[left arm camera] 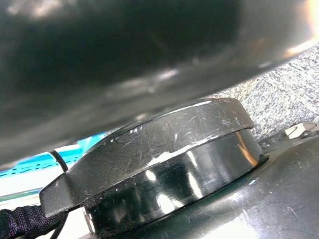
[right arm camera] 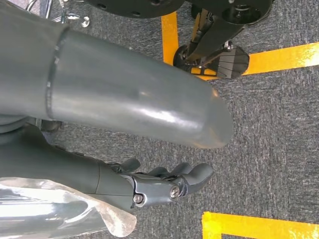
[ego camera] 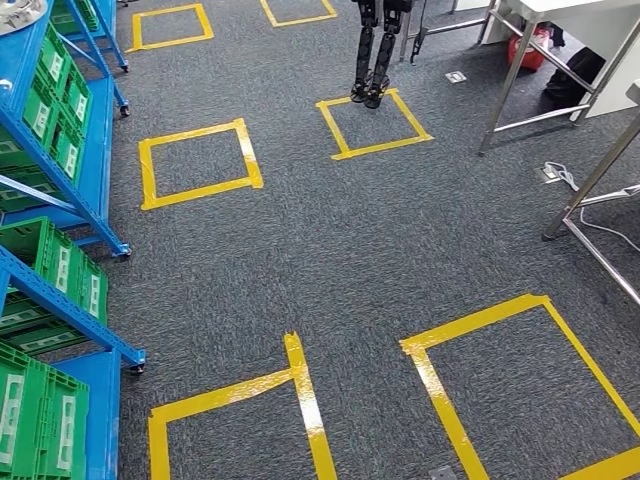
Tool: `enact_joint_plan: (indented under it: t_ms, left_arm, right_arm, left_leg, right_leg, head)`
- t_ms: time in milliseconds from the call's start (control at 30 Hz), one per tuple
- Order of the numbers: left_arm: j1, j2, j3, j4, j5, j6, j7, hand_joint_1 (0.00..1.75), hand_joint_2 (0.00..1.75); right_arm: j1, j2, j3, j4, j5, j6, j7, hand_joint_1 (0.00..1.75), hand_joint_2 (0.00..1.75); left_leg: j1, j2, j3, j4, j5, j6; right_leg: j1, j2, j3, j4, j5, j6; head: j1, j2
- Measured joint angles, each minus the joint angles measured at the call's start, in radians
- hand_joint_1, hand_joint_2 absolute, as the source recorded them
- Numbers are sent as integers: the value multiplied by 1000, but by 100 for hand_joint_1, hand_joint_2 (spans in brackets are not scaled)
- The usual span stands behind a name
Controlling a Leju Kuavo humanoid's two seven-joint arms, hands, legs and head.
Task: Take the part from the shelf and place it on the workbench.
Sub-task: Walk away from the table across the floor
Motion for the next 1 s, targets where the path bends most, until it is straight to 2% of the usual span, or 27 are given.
enact_joint_plan:
  t_ms: [167, 267, 300, 333, 367, 433, 467, 500, 533, 567, 600, 633, 667, 733, 800, 833, 867, 933, 967, 1000]
  left_arm:
    - [0, 0, 0, 0, 0, 1, -1, 0, 0]
    - [-1, 0, 1, 0, 0, 4, -1, 0, 0]
    - [-1, -1, 1, 0, 0, 4, -1, 0, 0]
    - [-1, -1, 1, 0, 0, 5, -1, 0, 0]
    - [-1, -1, 1, 0, 0, 5, -1, 0, 0]
    - [-1, -2, 2, 0, 0, 6, -1, 0, 0]
    - [0, -2, 2, 0, 0, 6, -1, 0, 0]
    - [0, -3, 3, 0, 0, 6, -1, 0, 0]
    - [0, -3, 3, 0, 0, 6, -1, 0, 0]
    - [0, -4, 4, 0, -1, 6, -1, 0, 0]
    - [0, -3, 4, 0, -1, 7, -1, 0, 0]
    - [-1, -2, 4, 0, -2, 8, -1, 0, 0]
    - [-2, -2, 4, 0, -2, 8, -1, 0, 0]
    - [-2, 0, 4, 0, -3, 9, -2, 0, 0]
    - [-1, 0, 5, 0, -3, 10, -2, 0, 0]
    - [-2, 0, 5, 0, -3, 10, -3, 0, 0]
    - [-3, 0, 5, 0, -3, 10, -3, 0, 0]
    - [-4, 0, 5, 0, -3, 10, -3, 0, 0]
    - [-3, 0, 5, 0, -3, 10, -3, 0, 0]
    - [-3, 0, 5, 0, -3, 10, -3, 0, 0]
  right_arm:
    - [0, 0, 0, 0, 0, 0, 0, 0, 0]
    - [0, 0, 0, 0, 0, -1, 2, 0, 0]
    - [0, 0, 0, 0, 0, -1, 3, 0, 0]
    - [-1, -1, 0, 0, 0, -1, 3, 0, 0]
    - [-2, -1, 0, 0, 0, -1, 3, 0, 0]
    - [-2, -2, -1, 0, 0, -1, 4, 0, 0]
    - [-1, -2, -1, 0, 1, -1, 4, 0, 0]
    - [0, -3, -1, 0, 1, -1, 4, 0, 0]
    - [1, -3, -1, 0, 1, -1, 4, 0, 0]
    - [1, -3, -1, 0, 2, -1, 4, 0, 0]
    - [0, -3, -2, 0, 2, -2, 3, 0, 0]
    - [-1, -2, -2, 0, 2, -2, 3, 0, 0]
    - [-1, -2, -3, 1, 2, -2, 3, 0, 0]
    - [0, -2, -6, 1, 2, -2, 3, 0, 0]
    - [1, -3, -8, 1, 1, -4, 4, 0, 0]
    - [1, -3, -8, 0, 1, -4, 3, 0, 0]
    - [1, -3, -9, 0, 1, -4, 3, 0, 0]
    - [2, -3, -9, 0, 2, -4, 3, 0, 0]
    - [3, -3, -9, 0, 2, -4, 3, 0, 0]
    - [3, -3, -9, 0, 2, -4, 3, 0, 0]
  left_leg:
    - [-1, 0, 0, 2, -1, 2]
    - [-2, 4, 12, -21, 9, 23]
    - [1, 7, 21, -40, 18, 30]
    - [4, 10, 29, -56, 26, 33]
    - [7, 14, 34, -65, 30, 34]
    - [9, 19, 34, -68, 30, 34]
    - [11, 21, 33, -67, 28, 31]
    - [13, 21, 33, -64, 26, 26]
    - [18, 21, 32, -59, 22, 19]
    - [23, 20, 31, -50, 16, 8]
    - [27, 18, 28, -37, 8, -4]
    - [29, 16, 24, -23, 0, -15]
    - [29, 14, 20, -11, -7, -24]
    - [31, 11, 16, -2, -10, -32]
    - [34, 23, 9, 15, -22, -36]
    - [34, 36, -6, 48, -42, -36]
    - [33, 51, -32, 104, -71, -35]
    - [28, 66, -101, 246, -131, -26]
    - [23, 67, -127, 295, -142, -20]
    - [17, 67, -136, 308, -133, -12]
  right_leg:
    - [-2, 0, 0, -3, 2, 2]
    - [-6, -3, 5, -19, 8, 14]
    - [-4, -7, 2, -14, 0, 16]
    - [-3, -12, -10, 11, -18, 18]
    - [-4, -18, -35, 61, -48, 20]
    - [-10, -22, -101, 193, -108, 30]
    - [-15, -22, -124, 236, -118, 36]
    - [-20, -23, -128, 242, -107, 43]
    - [-27, -24, -109, 204, -78, 51]
    - [-35, -23, -75, 137, -42, 60]
    - [-38, -18, -44, 76, -19, 68]
    - [-40, -13, -18, 31, -5, 66]
    - [-39, -9, -6, 13, -4, 59]
    - [-34, -9, -5, 22, -9, 35]
    - [-30, -16, -6, 27, -10, 22]
    - [-28, -20, -5, 28, -10, 17]
    - [-24, -26, -4, 27, -11, 13]
    - [-14, -38, -3, 27, -15, 6]
    - [-10, -43, -1, 27, -17, 2]
    - [-6, -47, 2, 27, -20, -2]
  head:
    - [0, 0]
    - [-2, 0]
    - [-3, 0]
    - [-2, 0]
    - [0, 0]
    - [1, 0]
    - [1, 0]
    - [1, 0]
    - [1, 0]
    - [2, 0]
    - [4, 0]
    - [7, 0]
    - [7, 0]
    - [3, 0]
    - [-5, 0]
    - [-9, 0]
    - [-14, 0]
    - [-18, 0]
    - [-18, 0]
    - [-18, 0]
